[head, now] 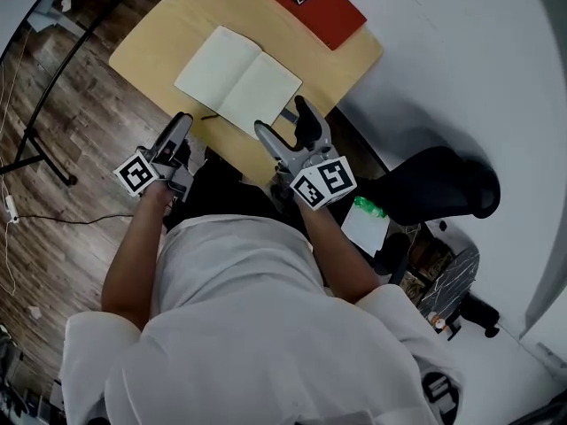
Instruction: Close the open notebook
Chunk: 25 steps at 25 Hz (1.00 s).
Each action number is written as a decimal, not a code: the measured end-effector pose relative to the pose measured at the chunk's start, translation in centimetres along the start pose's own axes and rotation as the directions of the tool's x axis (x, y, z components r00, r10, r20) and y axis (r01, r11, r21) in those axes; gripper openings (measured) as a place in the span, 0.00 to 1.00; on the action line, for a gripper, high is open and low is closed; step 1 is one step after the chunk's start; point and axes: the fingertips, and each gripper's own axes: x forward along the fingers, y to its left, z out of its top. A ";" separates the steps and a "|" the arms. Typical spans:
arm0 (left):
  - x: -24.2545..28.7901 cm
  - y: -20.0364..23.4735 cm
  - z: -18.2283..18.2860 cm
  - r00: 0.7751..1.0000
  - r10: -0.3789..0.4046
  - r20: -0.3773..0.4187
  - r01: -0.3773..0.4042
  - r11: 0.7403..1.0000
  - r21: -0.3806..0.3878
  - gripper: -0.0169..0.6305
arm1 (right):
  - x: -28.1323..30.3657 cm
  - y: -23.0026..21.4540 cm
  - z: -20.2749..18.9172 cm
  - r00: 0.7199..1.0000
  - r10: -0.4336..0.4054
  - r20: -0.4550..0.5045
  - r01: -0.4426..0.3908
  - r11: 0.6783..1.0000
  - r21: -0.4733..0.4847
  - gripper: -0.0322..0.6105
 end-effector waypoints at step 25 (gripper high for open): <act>5.0 6.7 -4.4 0.968 0.049 -0.247 -0.157 0.884 -0.439 0.50 | 4.9 -5.2 -0.7 0.994 -0.112 -0.020 0.112 0.994 0.000 0.72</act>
